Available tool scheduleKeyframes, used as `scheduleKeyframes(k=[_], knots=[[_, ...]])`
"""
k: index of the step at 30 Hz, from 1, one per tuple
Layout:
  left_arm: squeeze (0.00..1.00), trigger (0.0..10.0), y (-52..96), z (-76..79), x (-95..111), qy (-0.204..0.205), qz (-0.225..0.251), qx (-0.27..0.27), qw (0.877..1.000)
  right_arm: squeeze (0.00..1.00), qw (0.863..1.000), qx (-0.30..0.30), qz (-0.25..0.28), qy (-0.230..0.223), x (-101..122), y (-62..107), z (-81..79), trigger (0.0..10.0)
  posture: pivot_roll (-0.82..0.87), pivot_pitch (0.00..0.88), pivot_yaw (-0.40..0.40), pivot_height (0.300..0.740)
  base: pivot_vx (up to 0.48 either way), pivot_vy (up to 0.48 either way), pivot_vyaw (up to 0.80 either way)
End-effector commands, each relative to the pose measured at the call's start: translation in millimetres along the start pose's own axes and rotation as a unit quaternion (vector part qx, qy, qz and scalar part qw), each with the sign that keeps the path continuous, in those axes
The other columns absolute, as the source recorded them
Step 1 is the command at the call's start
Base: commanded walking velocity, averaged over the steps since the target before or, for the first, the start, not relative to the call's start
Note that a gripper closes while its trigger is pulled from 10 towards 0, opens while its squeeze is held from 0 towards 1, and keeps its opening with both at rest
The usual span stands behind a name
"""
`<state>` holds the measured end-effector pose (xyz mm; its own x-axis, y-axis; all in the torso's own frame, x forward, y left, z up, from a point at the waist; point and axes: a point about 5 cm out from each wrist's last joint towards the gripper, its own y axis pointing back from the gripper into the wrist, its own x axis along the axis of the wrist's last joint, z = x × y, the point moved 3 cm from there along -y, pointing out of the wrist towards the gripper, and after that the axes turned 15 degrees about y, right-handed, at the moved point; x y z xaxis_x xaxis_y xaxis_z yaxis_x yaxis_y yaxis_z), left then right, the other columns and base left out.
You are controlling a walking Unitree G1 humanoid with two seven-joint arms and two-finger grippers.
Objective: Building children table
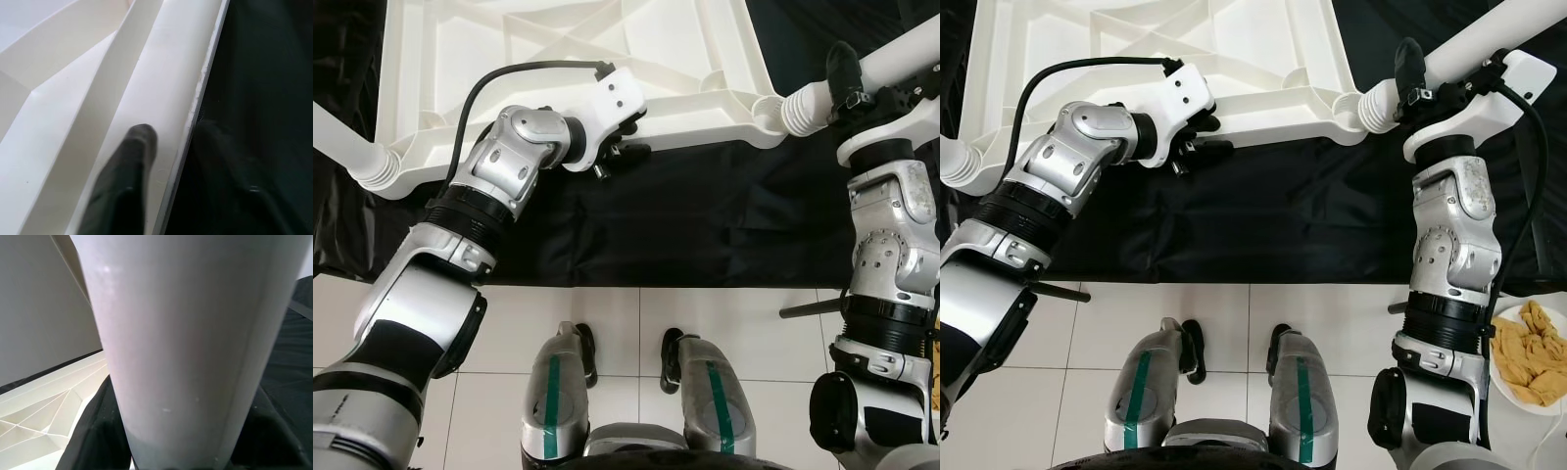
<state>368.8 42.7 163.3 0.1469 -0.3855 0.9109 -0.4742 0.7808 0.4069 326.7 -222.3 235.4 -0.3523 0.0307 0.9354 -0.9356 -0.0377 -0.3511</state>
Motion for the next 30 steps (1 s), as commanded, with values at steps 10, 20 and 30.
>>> scheduleKeyframes(k=[10,20,30], knots=[[0.00,10.0,6.8,25.9,-17,-0.015,-0.050,-0.123,0.991,0.00,1.000,0.006,0.006,0.000,3,-2.7,-0.6,10.0,-0.03,0.143,0.080,0.740,0.000,0.000,0.00],[0.00,10.0,20.2,48.6,-20,-0.042,-0.053,-0.197,0.978,0.00,1.000,0.004,0.007,0.002,3,-2.7,0.5,10.0,-0.03,0.138,0.081,0.740,0.000,0.000,0.00],[0.00,10.0,36.1,68.8,-11,-0.046,-0.031,-0.218,0.974,0.00,1.000,-0.001,0.006,0.001,2,-1.9,2.4,10.0,-0.02,0.139,0.083,0.740,0.000,0.000,0.00]])
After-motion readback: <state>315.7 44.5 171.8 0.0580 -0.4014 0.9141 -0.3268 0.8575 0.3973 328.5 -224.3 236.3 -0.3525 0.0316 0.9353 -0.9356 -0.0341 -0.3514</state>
